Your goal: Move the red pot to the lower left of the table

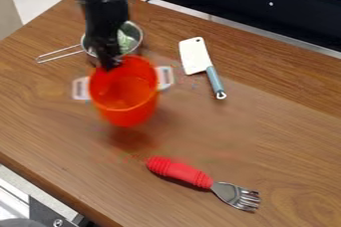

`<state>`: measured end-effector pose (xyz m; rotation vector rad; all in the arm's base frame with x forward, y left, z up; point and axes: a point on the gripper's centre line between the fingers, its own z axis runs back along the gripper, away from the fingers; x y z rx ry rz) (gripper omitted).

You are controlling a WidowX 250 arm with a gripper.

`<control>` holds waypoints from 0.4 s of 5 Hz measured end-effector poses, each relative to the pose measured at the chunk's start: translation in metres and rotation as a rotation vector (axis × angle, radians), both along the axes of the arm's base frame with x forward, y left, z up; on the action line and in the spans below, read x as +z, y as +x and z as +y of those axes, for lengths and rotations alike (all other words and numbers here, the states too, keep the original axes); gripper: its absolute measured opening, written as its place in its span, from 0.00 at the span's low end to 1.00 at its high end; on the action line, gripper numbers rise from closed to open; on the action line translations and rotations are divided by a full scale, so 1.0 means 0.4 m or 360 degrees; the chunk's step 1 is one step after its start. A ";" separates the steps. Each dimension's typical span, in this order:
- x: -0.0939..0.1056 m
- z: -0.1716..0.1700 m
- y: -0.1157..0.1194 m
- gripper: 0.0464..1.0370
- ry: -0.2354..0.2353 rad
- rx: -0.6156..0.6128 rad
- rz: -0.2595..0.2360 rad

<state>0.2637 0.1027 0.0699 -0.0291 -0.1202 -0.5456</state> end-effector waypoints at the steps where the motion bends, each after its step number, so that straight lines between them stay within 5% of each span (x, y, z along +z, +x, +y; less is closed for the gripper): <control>1: 0.007 0.046 -0.016 0.01 0.0078 -0.0320 0.0005; 2: -0.025 0.073 -0.032 0.01 0.0163 -0.0555 0.0082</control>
